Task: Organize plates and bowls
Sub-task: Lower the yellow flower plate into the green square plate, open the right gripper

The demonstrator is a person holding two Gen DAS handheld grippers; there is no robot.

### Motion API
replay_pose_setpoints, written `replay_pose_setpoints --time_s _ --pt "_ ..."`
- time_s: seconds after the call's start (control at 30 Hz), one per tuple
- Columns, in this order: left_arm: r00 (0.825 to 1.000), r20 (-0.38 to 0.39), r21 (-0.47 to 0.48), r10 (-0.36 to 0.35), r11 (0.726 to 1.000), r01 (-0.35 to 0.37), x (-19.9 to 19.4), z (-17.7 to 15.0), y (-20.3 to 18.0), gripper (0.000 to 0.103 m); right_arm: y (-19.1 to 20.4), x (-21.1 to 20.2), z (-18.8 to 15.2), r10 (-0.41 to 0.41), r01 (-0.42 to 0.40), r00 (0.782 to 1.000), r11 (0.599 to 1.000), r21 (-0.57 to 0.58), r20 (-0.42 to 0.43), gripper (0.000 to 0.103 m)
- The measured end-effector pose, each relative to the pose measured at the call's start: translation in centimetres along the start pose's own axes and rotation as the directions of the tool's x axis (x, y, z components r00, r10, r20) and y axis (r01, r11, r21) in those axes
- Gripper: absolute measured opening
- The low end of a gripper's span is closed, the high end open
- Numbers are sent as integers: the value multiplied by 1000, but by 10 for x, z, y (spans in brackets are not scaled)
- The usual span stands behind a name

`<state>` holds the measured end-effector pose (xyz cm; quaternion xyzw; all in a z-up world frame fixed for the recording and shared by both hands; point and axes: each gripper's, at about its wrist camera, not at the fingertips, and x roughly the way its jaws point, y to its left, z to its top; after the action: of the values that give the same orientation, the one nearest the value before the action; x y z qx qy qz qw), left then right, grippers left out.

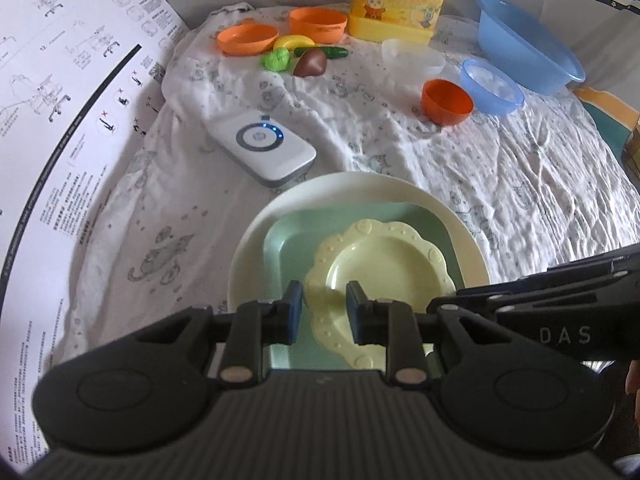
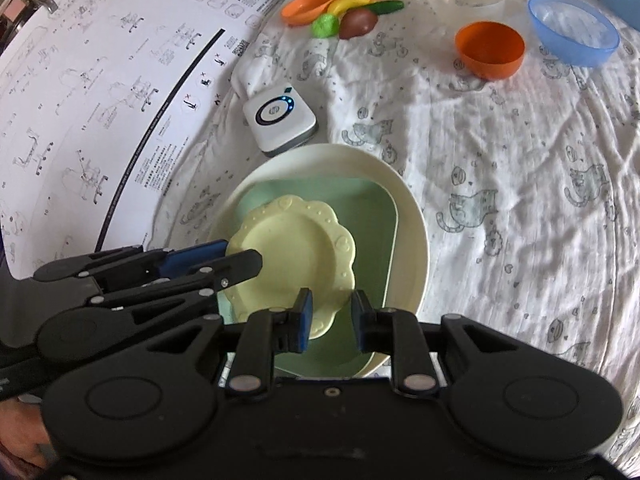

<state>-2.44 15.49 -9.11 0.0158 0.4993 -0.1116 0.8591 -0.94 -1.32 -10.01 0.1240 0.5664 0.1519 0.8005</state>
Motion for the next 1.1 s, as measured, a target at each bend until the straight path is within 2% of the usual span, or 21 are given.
replay_pose_setpoints --time_s 0.37,0.43,0.47,0.5,0.57,0.6,0.63,0.67,0.73,0.83,0.93,1.1 --pt "1000 -22 5 -2 1000 2 11 -1 1 23 1 7 2 -16 17 1000 999 -27 6 24" --pt "1000 -26 3 -6 1000 6 12 -2 2 24 1 7 2 -10 10 1000 1000 -27 7 28" --pt "1000 -24 2 -7 1000 7 12 -3 2 26 1 7 2 -8 8 1000 1000 -28 8 29" --pt "1000 -18 2 -5 1000 5 11 -3 2 29 2 7 2 -7 8 1000 999 -32 11 34" --pt "1000 -6 2 30 1000 -30 8 -2 2 45 1 6 2 -20 21 1000 999 -37 24 38" --pt "999 6 0 46 999 -46 7 -2 3 49 0 4 3 -16 17 999 999 -34 31 40" --pt "998 16 -6 59 998 -59 5 -1 5 58 -1 2 3 -14 15 999 999 -29 37 46" --pt "997 26 -12 70 997 -70 3 0 6 62 -1 0 3 -21 22 999 999 -28 47 50" --pt "996 38 -22 76 997 -75 -1 2 10 65 -3 -4 3 -28 30 997 999 -32 66 70" --pt "995 54 -32 86 996 -84 -4 4 13 74 -2 -9 3 -26 30 996 999 -44 83 73" --pt "993 64 -38 97 995 -95 -7 4 14 76 -1 -12 2 -34 39 995 998 -52 93 80" --pt "992 77 -48 102 994 -99 -11 3 16 88 -1 -16 1 -50 56 993 997 -59 111 87"
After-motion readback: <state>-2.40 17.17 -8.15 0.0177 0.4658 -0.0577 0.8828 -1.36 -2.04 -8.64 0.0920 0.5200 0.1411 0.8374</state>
